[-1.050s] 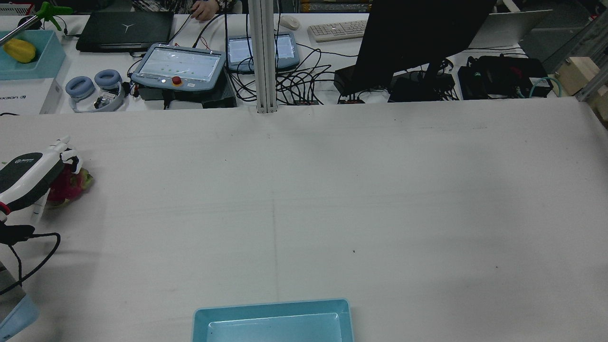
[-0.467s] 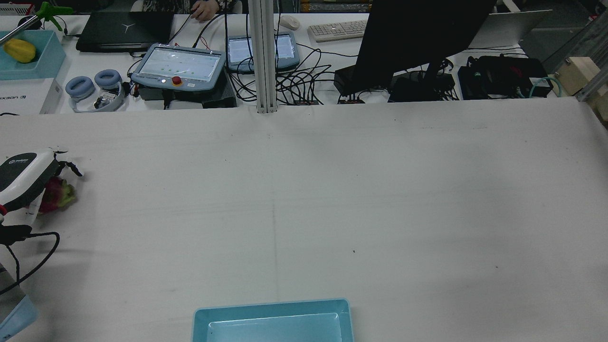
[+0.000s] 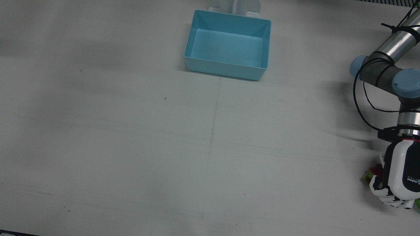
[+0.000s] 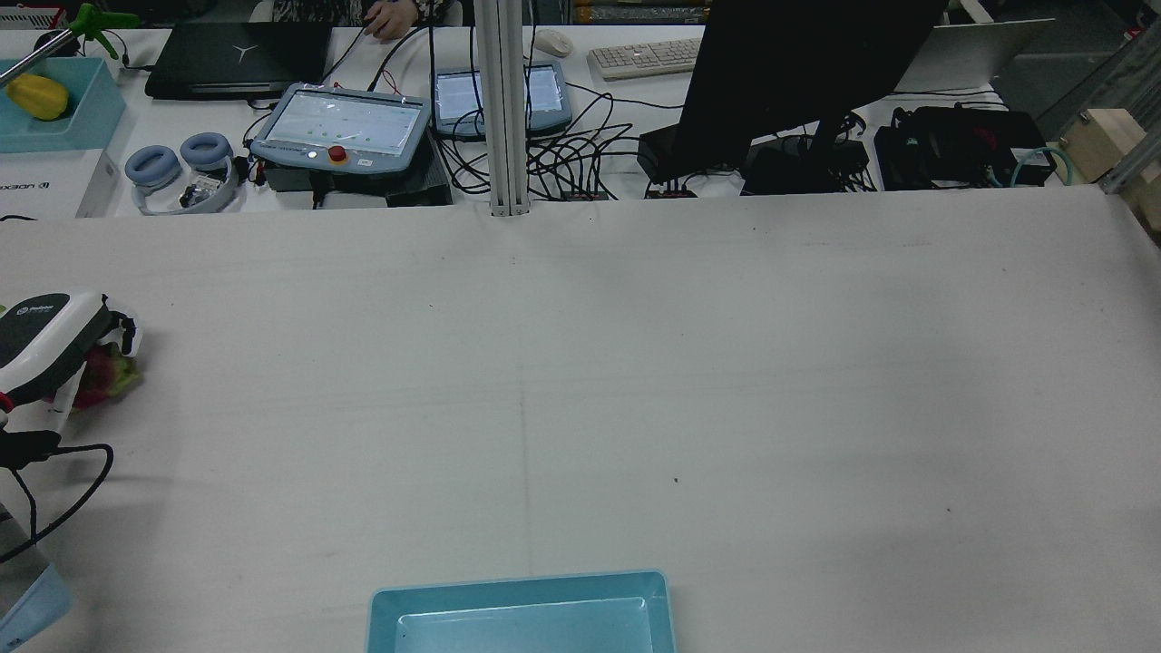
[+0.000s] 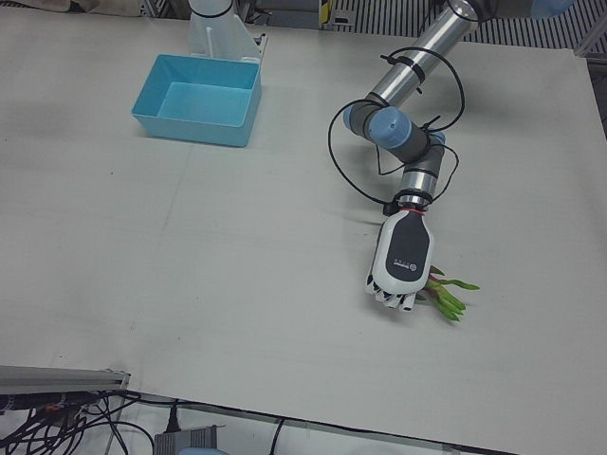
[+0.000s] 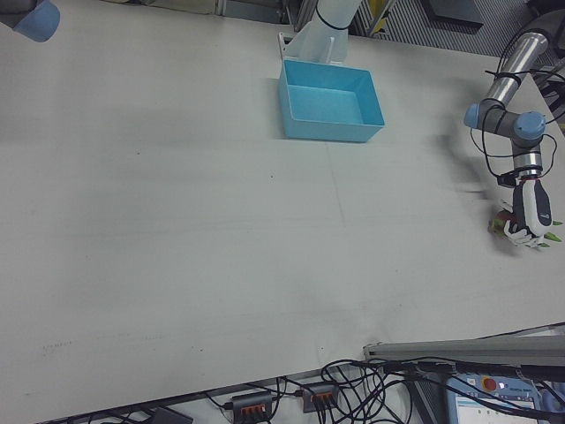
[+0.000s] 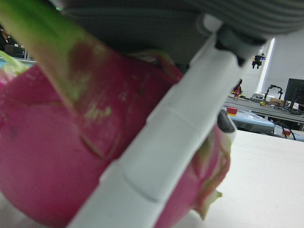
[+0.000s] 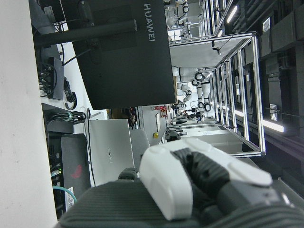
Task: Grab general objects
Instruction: 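Tighten the left hand's grip and lift the dragon fruit off the table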
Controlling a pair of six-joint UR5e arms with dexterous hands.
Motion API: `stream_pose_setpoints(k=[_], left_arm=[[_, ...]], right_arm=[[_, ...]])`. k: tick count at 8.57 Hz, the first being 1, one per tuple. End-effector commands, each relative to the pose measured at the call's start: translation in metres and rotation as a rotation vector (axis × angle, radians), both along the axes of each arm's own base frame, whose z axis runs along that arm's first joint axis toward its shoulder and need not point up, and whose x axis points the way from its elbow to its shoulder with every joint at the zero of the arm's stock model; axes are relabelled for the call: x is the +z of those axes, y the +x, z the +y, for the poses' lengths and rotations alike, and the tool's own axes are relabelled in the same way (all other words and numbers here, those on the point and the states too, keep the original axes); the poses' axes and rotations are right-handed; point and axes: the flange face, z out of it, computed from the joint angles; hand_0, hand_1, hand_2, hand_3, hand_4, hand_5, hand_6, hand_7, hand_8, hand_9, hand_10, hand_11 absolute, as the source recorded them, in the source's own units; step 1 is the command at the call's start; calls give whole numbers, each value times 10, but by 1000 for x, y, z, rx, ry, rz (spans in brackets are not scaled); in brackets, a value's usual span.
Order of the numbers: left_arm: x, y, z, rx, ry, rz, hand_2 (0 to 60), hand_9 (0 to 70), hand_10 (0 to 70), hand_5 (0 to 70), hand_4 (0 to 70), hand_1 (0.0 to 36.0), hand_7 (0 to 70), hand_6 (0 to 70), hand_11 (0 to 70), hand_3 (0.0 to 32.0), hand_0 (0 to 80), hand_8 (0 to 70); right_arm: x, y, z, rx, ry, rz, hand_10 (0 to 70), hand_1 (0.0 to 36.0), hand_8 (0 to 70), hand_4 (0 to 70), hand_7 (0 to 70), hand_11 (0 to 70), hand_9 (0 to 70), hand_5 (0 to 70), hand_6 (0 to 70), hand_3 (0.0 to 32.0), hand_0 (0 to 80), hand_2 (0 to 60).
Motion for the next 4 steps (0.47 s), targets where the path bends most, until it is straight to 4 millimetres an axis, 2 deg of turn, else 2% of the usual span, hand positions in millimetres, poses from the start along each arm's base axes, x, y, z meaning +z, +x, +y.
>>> stream_pose_setpoints(k=[1,2,3,4], left_arm=[[-3,-5,-1,-29,4,14,600,700,700,700,700,360,700,700,700,0,800,700],[-11,-9,0,-30,11,26,600,700,700,700,700,360,700,700,700,0,800,700],[-42,-16,3,-32,27,43,600,700,700,700,700,360,700,700,700,0,800,700],[-84,-20,8,-22,58,107,600,700,700,700,700,360,700,700,700,0,800,700]], right_arm=[[-1,0,0,0,1,1,0,0,0,0,0,0,0,0,0,0,0,0],[-1,0,0,0,3,1,0,0,0,0,0,0,0,0,0,0,0,0],[-1,0,0,0,1,1,0,0,0,0,0,0,0,0,0,0,0,0],[-2,0,0,0,4,1,0,0,0,0,0,0,0,0,0,0,0,0]])
